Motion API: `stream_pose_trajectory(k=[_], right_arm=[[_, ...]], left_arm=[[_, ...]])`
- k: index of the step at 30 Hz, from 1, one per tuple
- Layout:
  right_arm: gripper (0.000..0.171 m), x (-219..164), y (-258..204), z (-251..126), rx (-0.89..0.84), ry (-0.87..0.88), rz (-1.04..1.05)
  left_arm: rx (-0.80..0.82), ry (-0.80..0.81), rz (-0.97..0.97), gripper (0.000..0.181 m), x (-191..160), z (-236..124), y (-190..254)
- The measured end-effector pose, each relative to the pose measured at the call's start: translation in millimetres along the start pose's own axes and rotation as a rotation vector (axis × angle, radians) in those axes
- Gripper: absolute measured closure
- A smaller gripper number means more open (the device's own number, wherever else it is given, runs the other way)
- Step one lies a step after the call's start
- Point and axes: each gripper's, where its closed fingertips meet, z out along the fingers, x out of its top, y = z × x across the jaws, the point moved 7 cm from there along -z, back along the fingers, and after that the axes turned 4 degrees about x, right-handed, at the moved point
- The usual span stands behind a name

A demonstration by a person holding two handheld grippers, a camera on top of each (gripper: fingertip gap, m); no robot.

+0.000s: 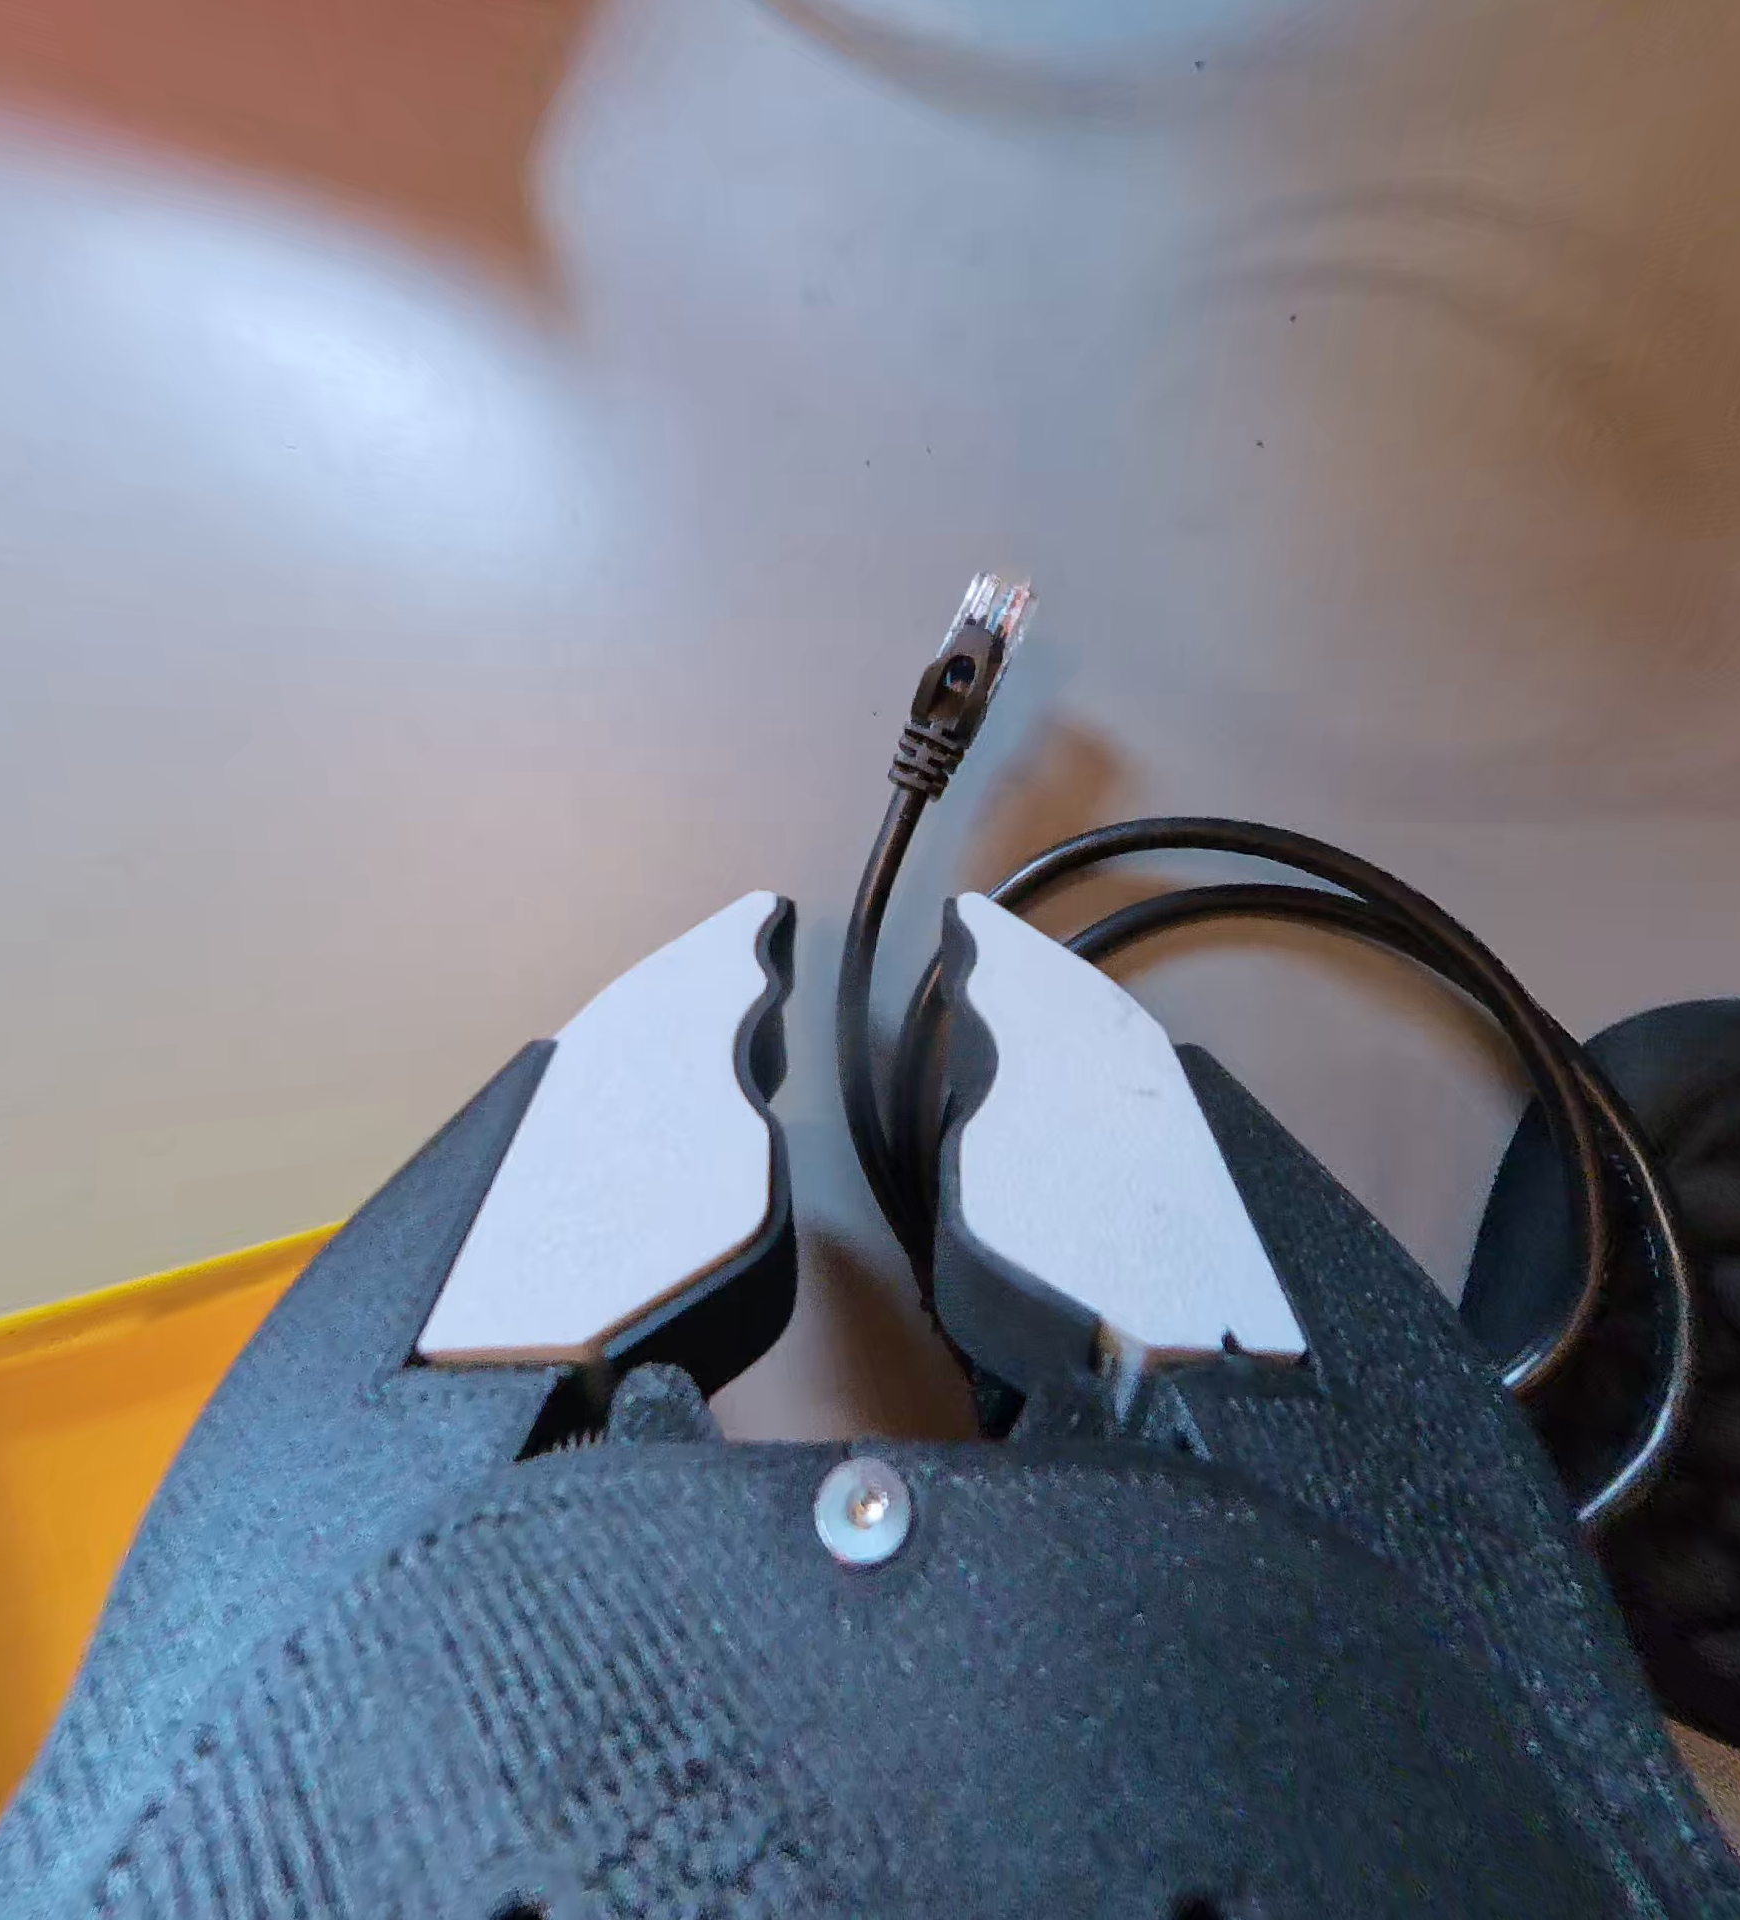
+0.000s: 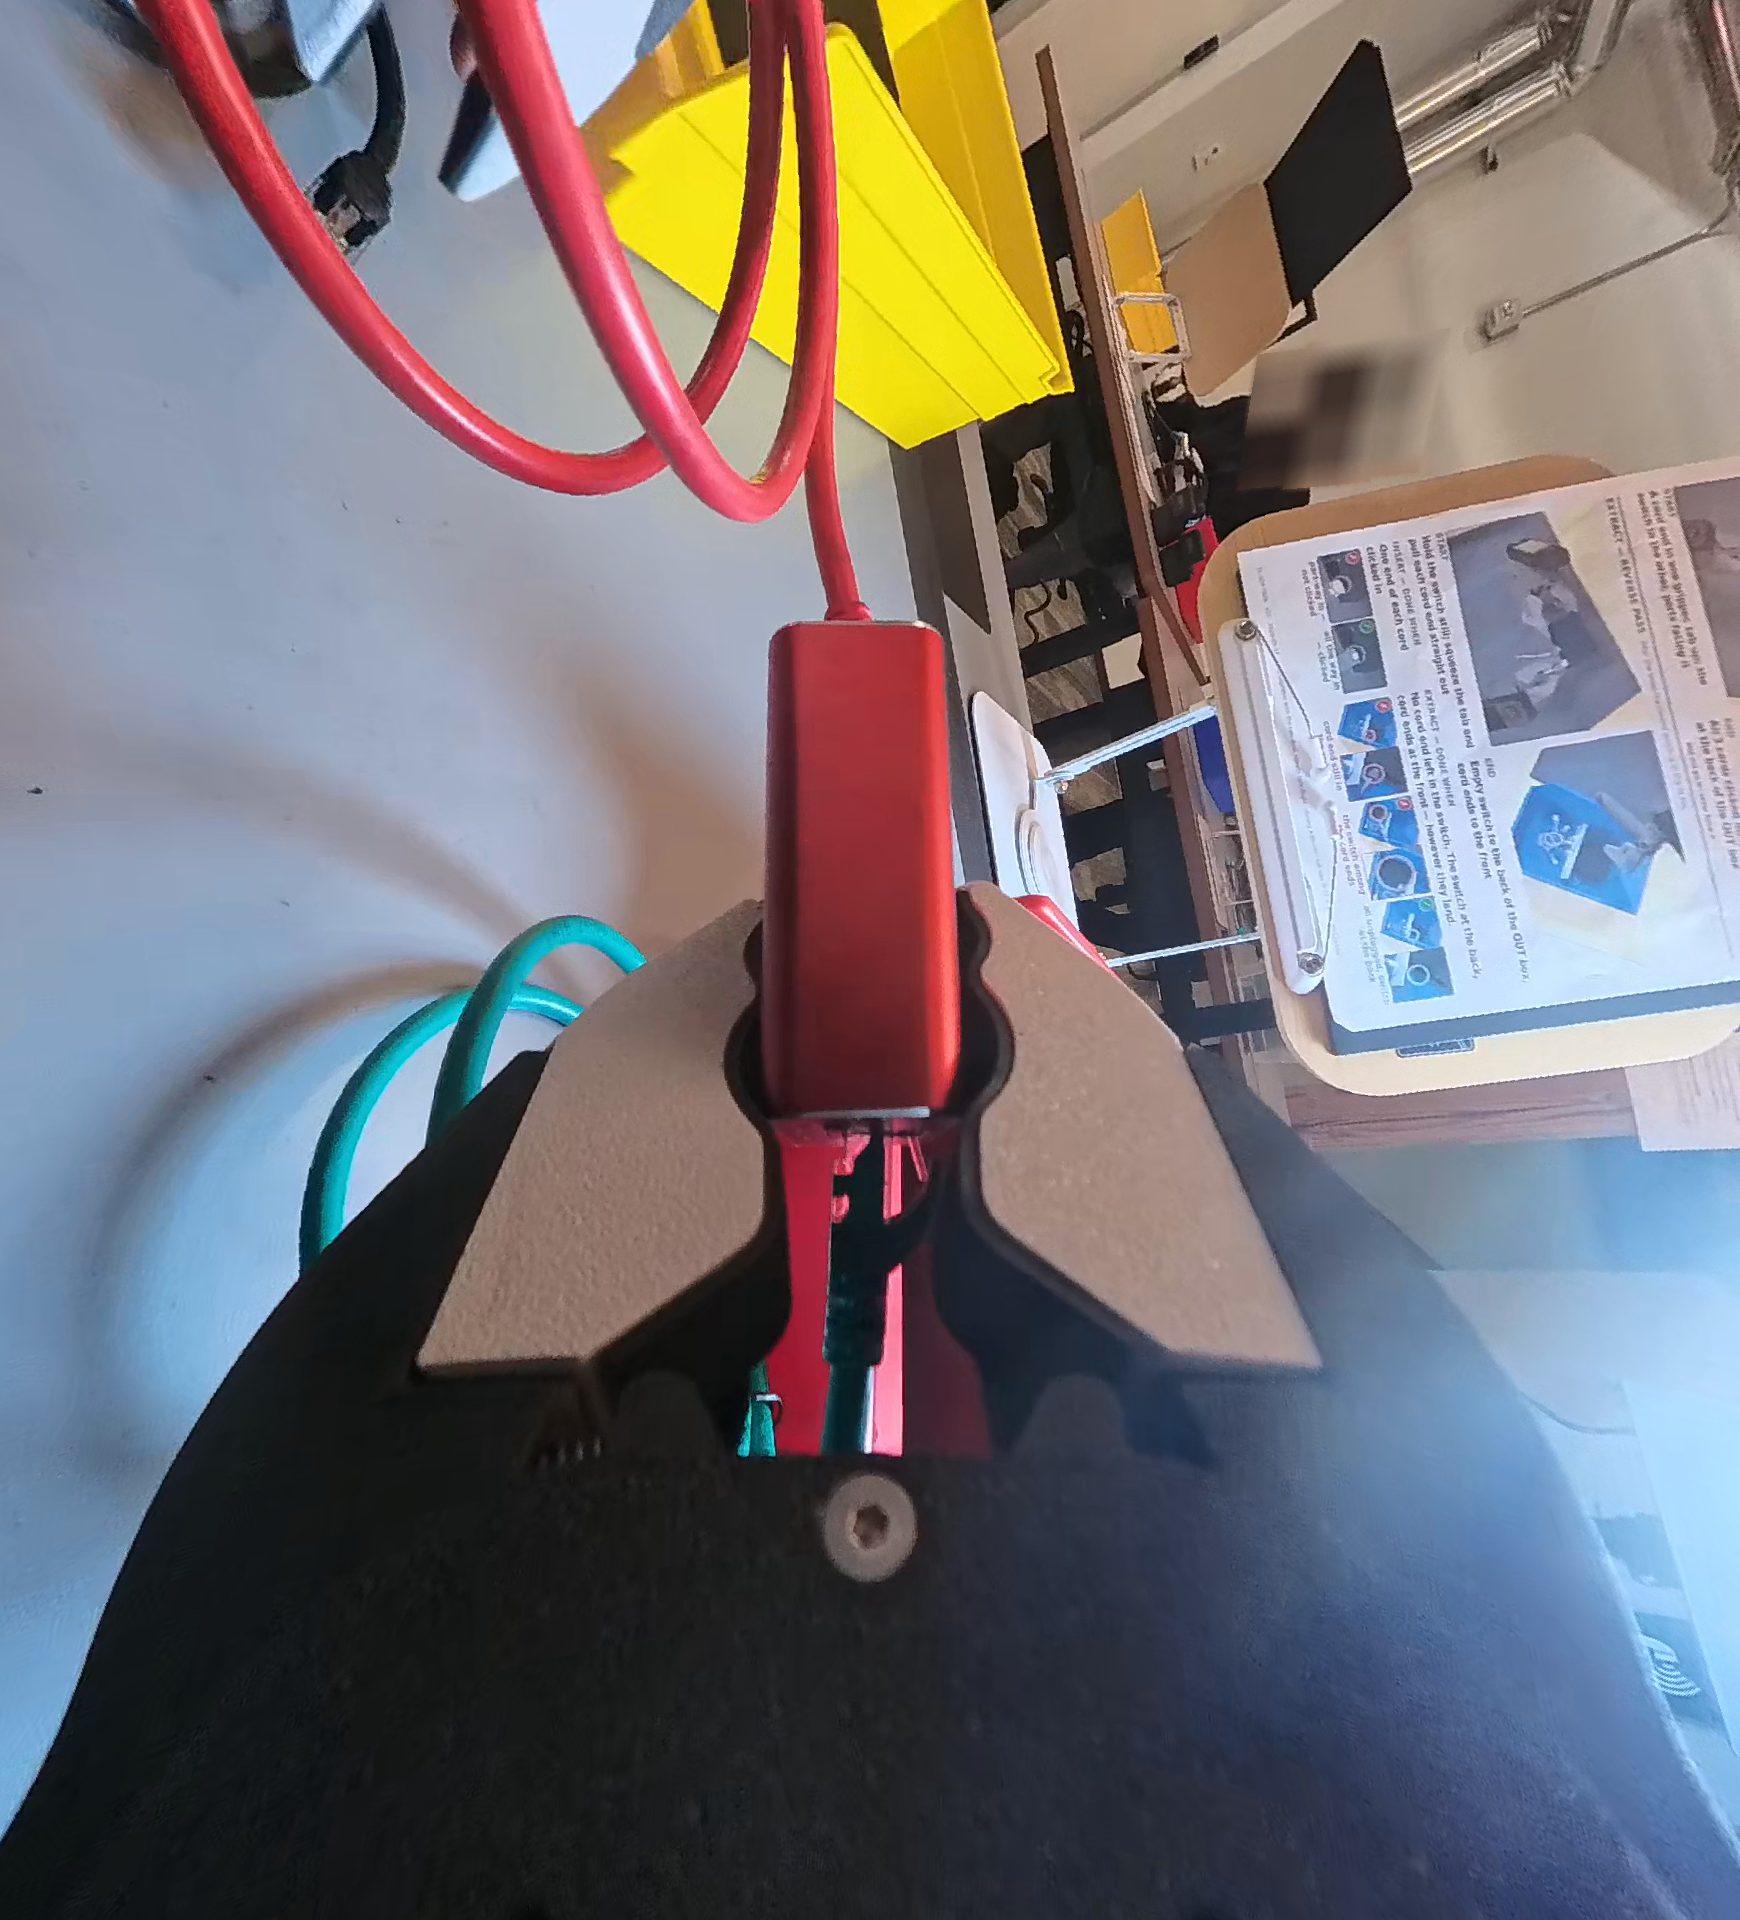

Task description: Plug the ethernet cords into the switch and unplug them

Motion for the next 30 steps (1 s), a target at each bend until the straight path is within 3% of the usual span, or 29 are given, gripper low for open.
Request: stream_pose_trajectory(k=[6, 21, 26, 30], right_arm=[[0.141, -0.7, -0.2, -0.3, -0.001, -0.001, 0.003], [0.142, -1.2, -2.3, 2.0, 0.006, -0.003, -0.006], [0.142, 1.6, -6.6, 5.5, 0.007, -0.018, -0.061], [0.142, 9.2, -13.6, 13.5, 0.012, -0.022, -0.137]], left_arm=[[-0.046, -0.031, 0.063, 0.168, 2.7, 8.2, -1.2], [0.018, 0.050, 0.069, 0.174, 1.3, 14.3, 1.0], [0.087, 0.156, -0.063, 0.175, 13.9, -33.9, -14.1], [0.069, 0.235, -0.099, 0.175, 45.3, -81.3, -8.0]])
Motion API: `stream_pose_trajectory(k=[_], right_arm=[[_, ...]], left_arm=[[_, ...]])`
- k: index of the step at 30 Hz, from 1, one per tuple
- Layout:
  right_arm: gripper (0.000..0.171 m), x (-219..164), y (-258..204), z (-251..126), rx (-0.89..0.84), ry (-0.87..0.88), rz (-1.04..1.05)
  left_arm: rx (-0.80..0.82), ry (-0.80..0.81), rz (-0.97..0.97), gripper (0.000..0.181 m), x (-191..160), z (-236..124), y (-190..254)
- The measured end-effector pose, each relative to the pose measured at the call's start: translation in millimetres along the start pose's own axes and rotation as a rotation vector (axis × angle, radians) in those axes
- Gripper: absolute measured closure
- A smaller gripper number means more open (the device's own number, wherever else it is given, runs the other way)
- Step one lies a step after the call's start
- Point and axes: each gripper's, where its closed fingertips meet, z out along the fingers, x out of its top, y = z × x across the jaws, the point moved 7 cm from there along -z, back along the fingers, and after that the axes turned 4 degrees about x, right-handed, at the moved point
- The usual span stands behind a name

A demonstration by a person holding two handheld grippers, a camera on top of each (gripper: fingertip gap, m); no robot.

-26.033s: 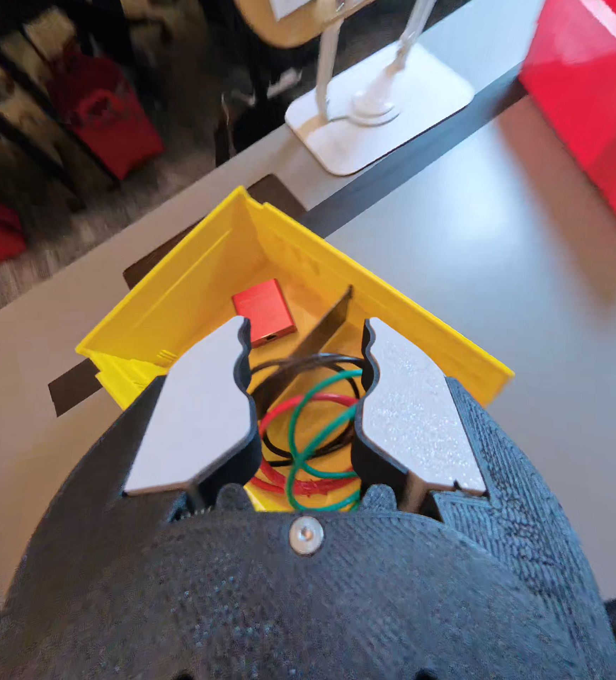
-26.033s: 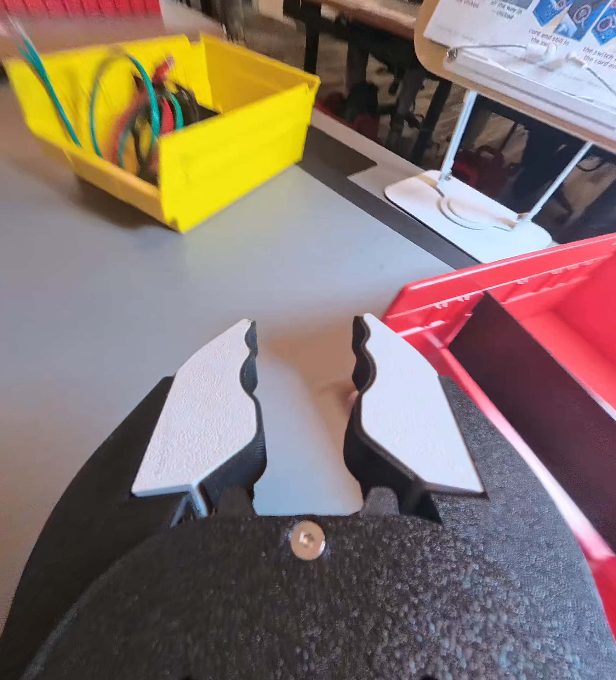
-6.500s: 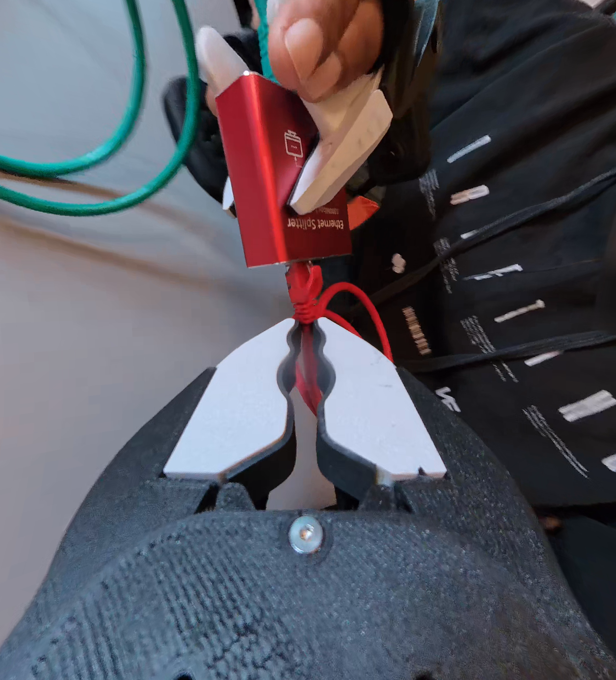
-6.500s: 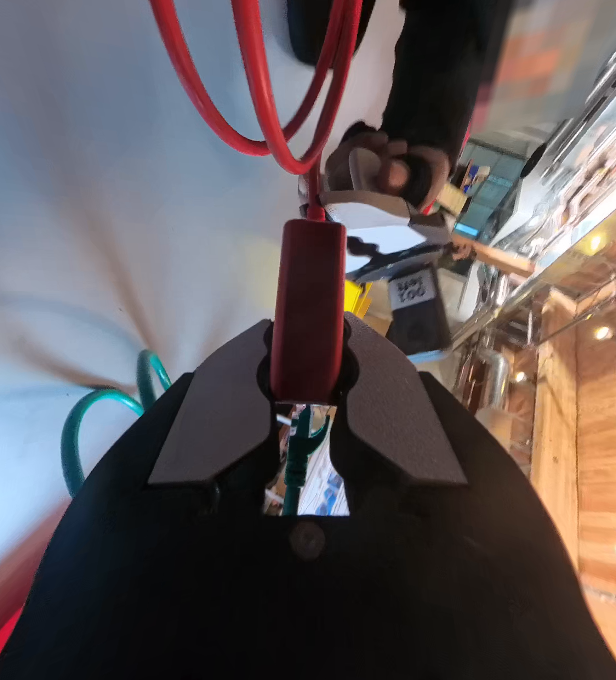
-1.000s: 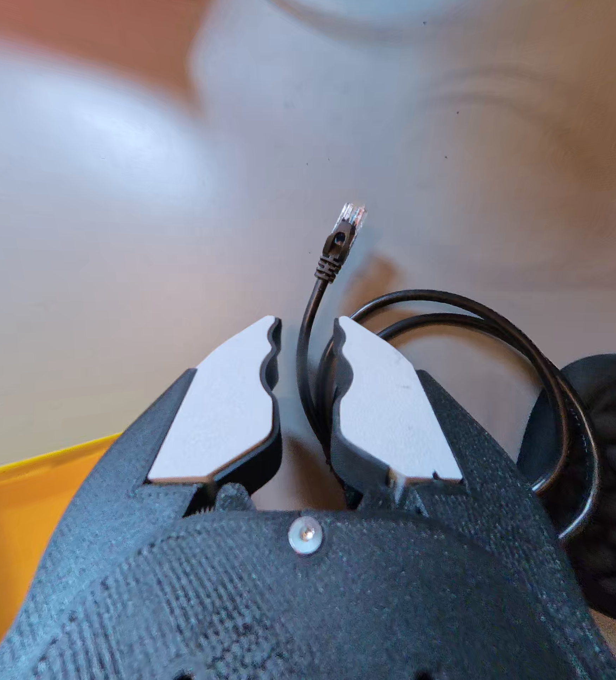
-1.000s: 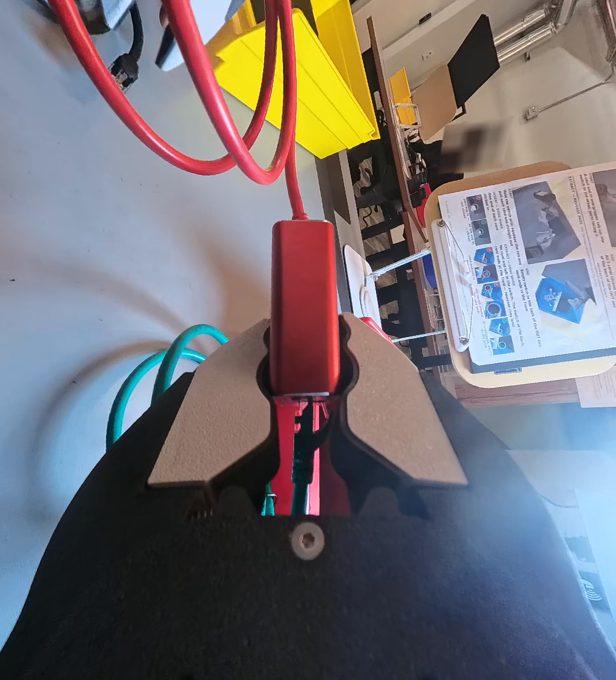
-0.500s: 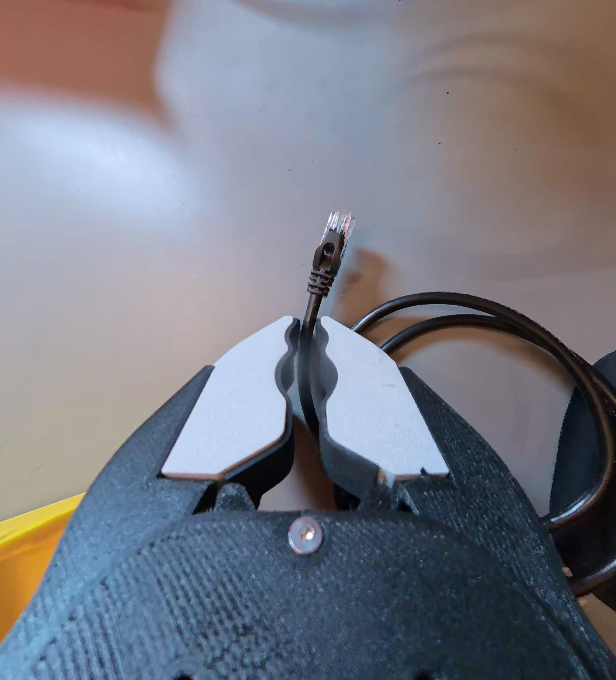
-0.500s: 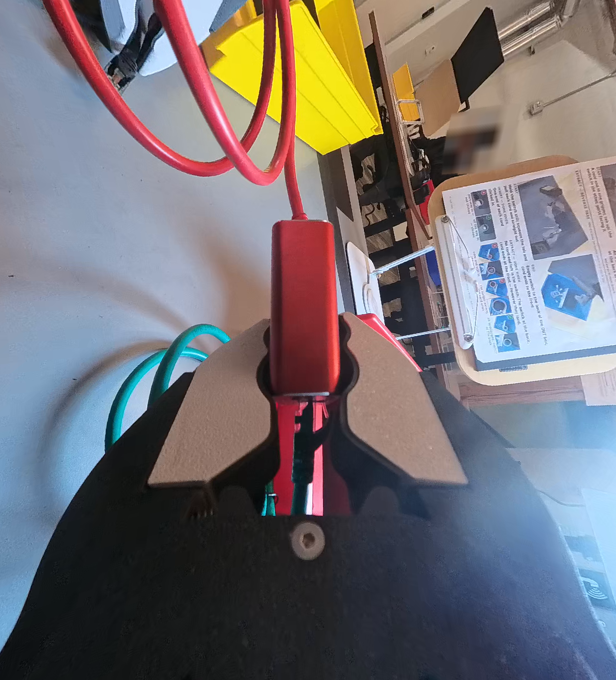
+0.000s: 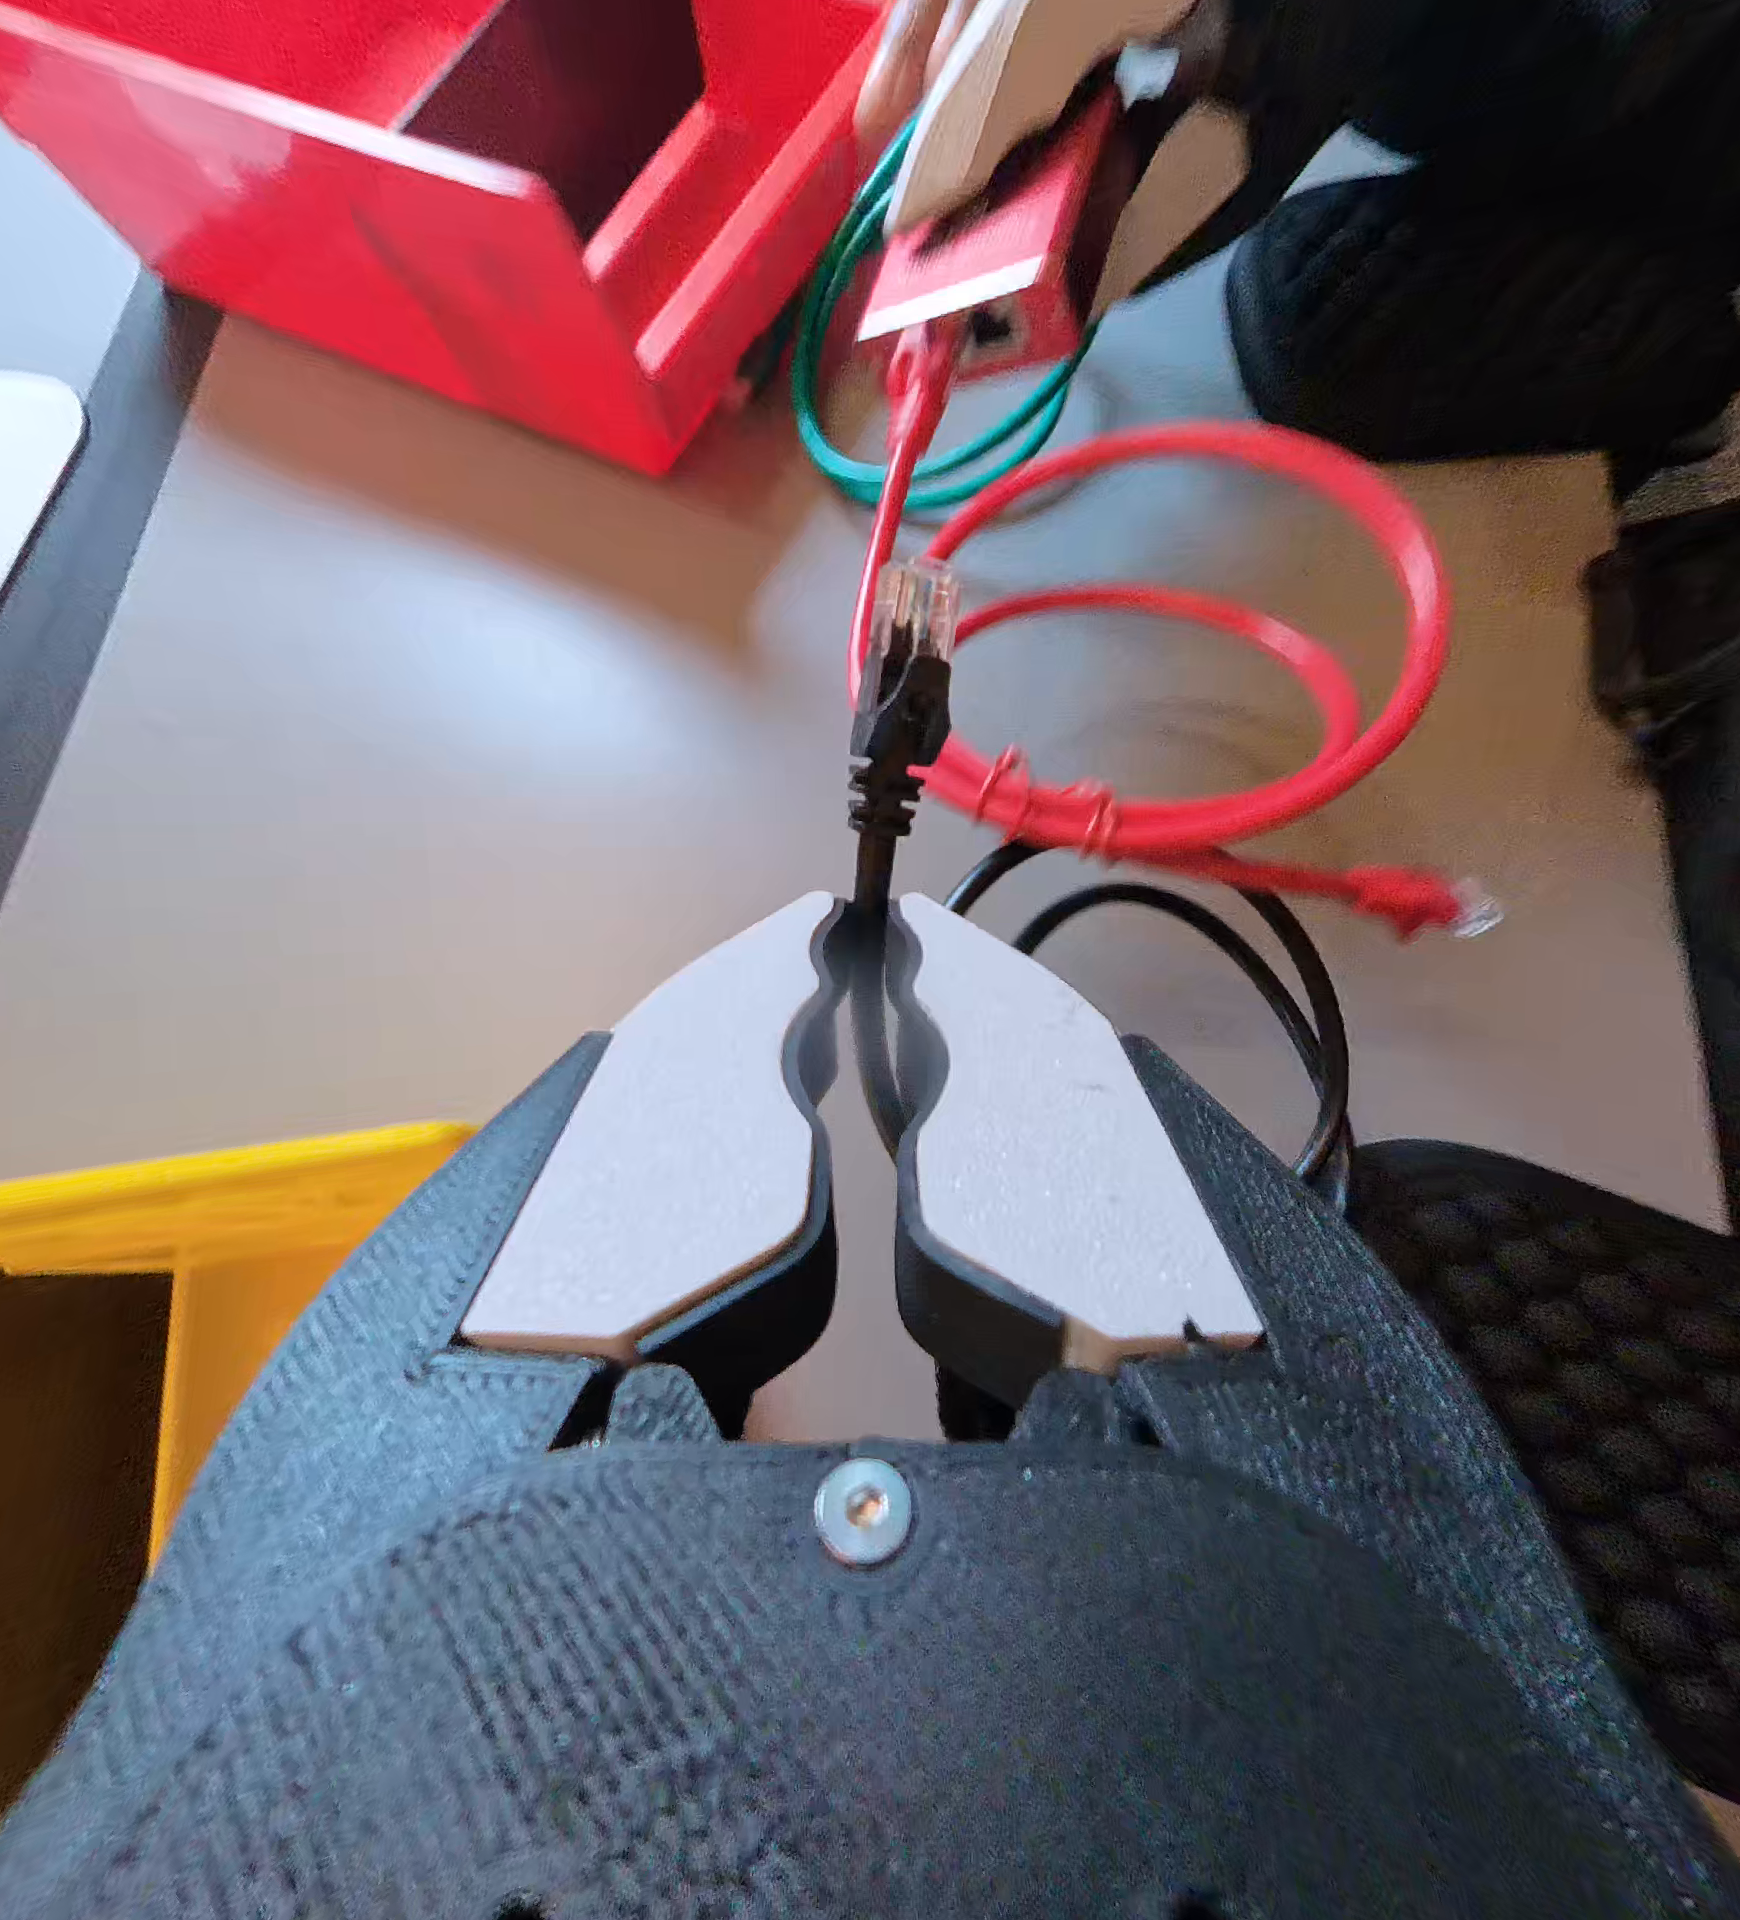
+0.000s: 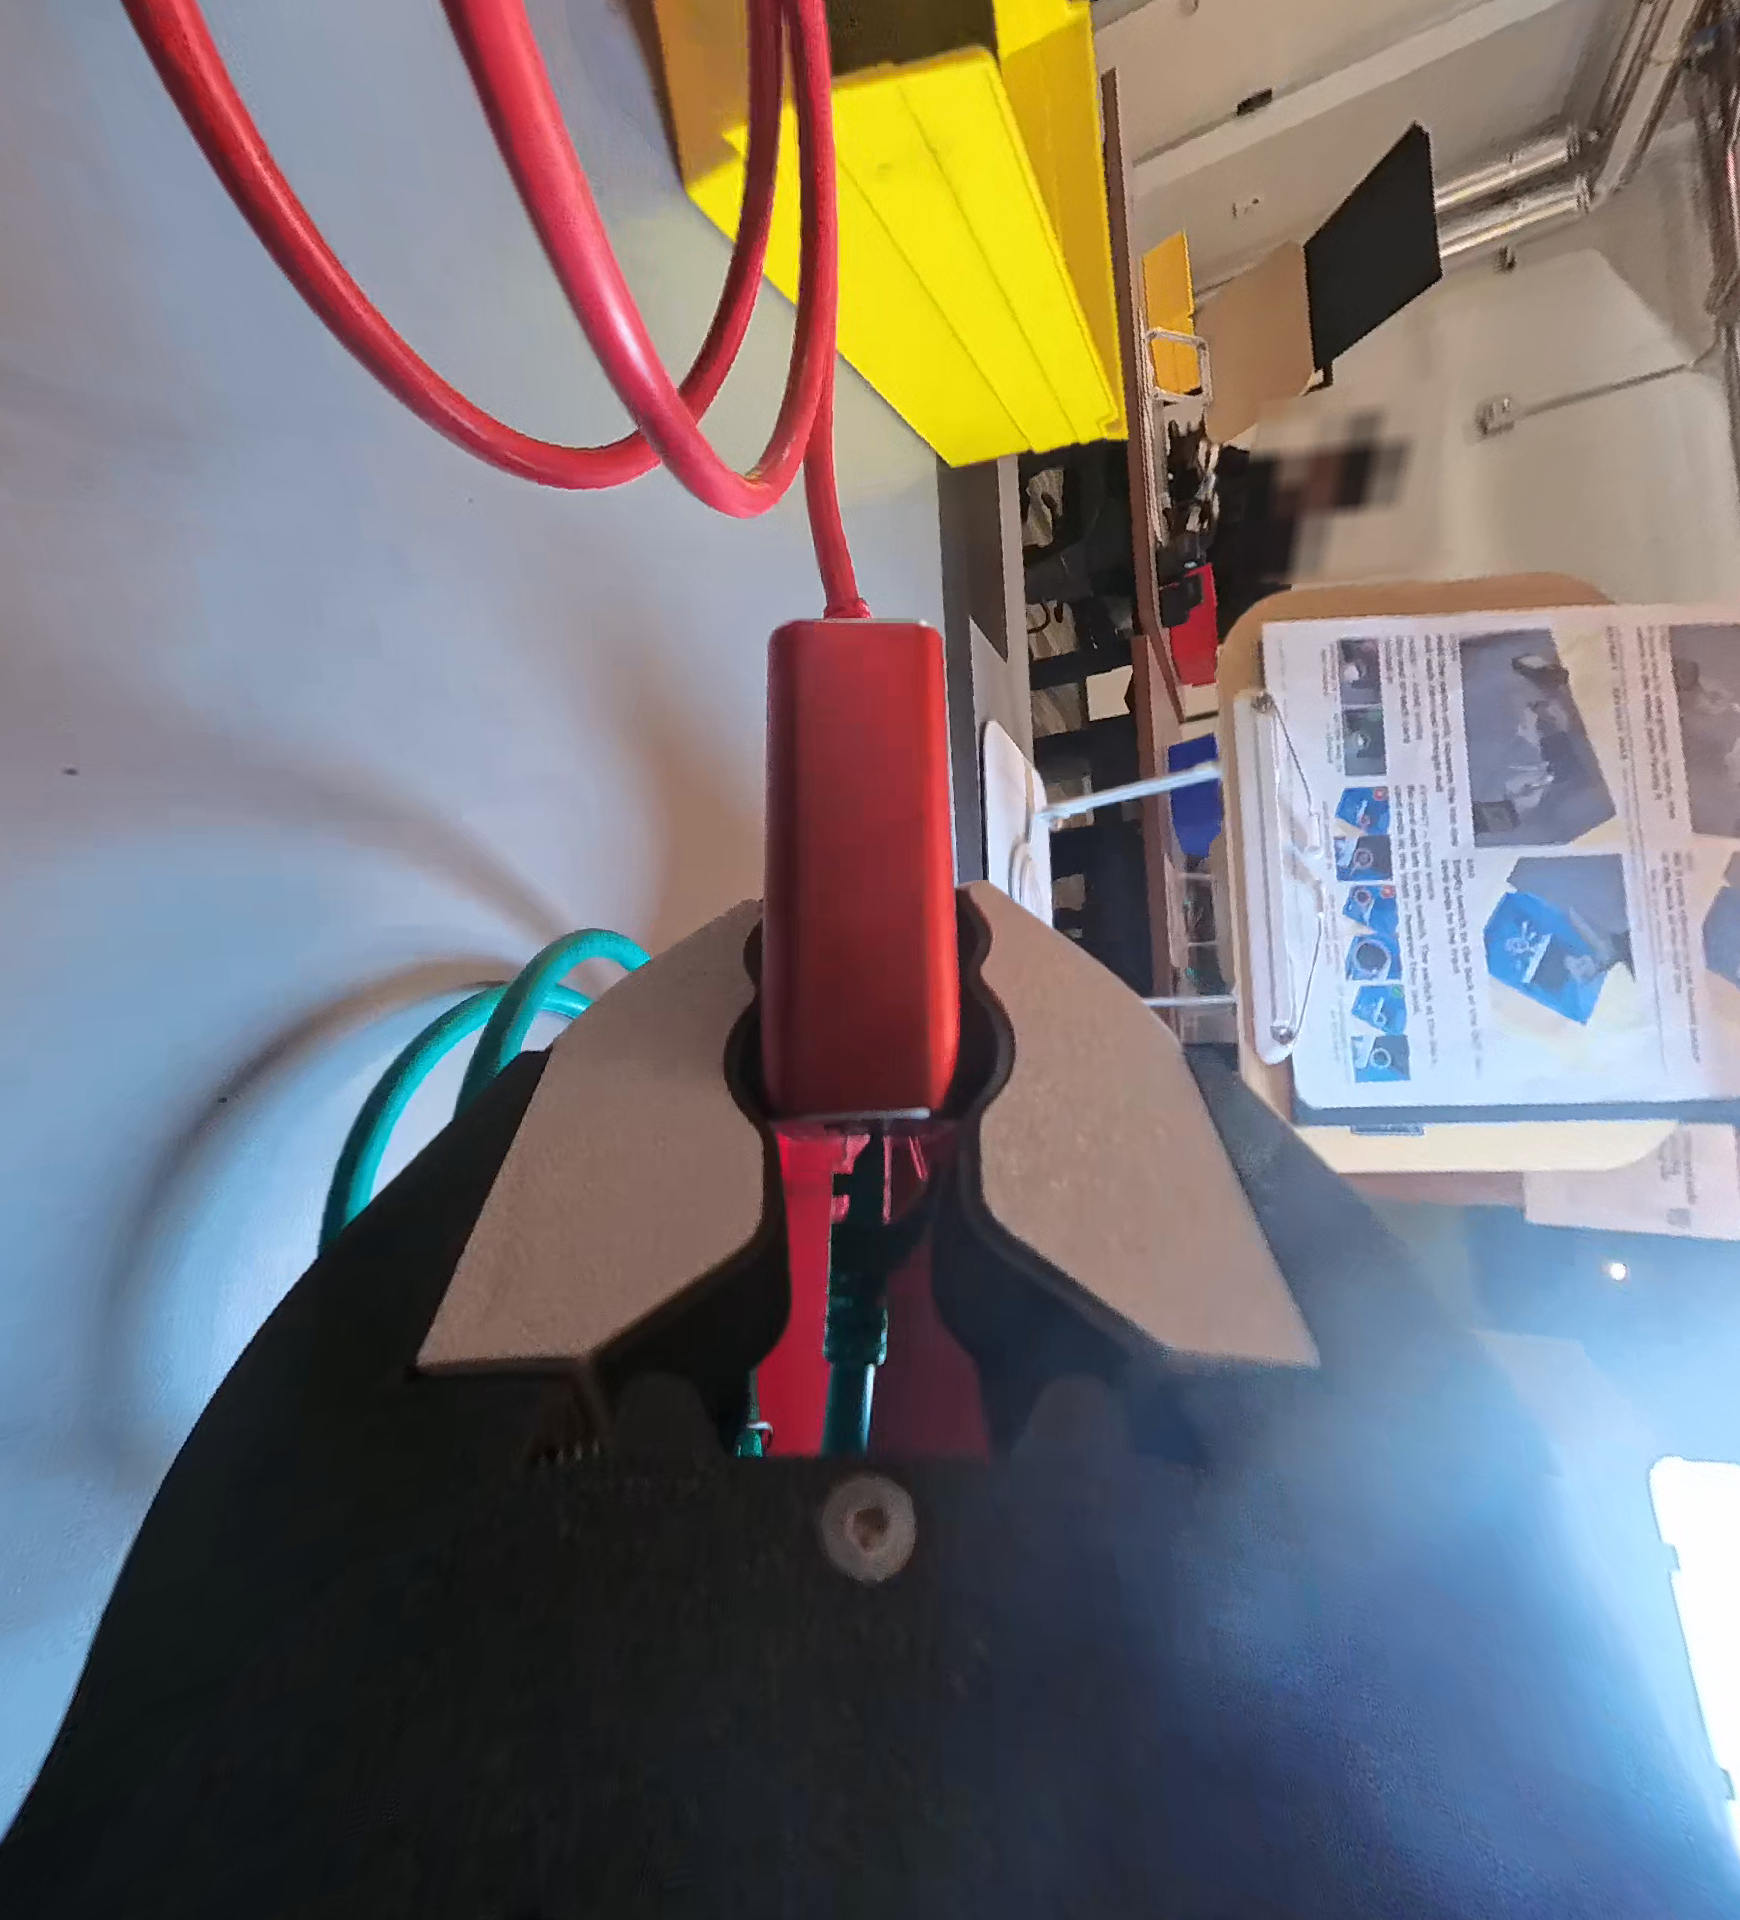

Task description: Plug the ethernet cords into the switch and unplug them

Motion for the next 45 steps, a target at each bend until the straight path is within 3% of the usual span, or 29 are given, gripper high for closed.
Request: stream_pose_trajectory(k=[5, 9, 14, 21, 27, 40, 45], right_arm=[[0.141, 22.5, -11.7, 10.9, 0.002, 0.057, -0.085], [0.142, 31.7, -15.3, 11.0, -0.002, 0.089, -0.095], [0.142, 27.5, -14.1, 7.5, -0.011, 0.123, -0.055], [0.142, 29.3, -15.7, 6.8, -0.035, 0.154, -0.075], [0.142, 31.4, -17.9, 6.7, -0.051, 0.154, -0.107], [0.142, 40.0, -29.3, 8.0, -0.144, 0.148, -0.258], [0.142, 39.7, -30.4, 4.6, -0.191, 0.148, -0.251]], left_arm=[[-0.105, -0.063, 0.028, 0.175, 29.6, 23.9, 31.2], [-0.179, -0.158, 0.020, 0.174, 29.7, 60.6, 46.2], [-0.179, -0.206, -0.073, 0.174, 31.4, 79.2, 43.6], [-0.224, -0.257, -0.174, 0.176, 32.2, 81.1, 43.0], [-0.352, -0.216, -0.300, 0.176, 29.6, 78.0, 45.0], [-0.470, -0.184, -0.541, 0.176, 14.2, 79.9, 44.2], [-0.576, -0.058, -0.631, 0.176, 19.5, 76.8, 50.0]])
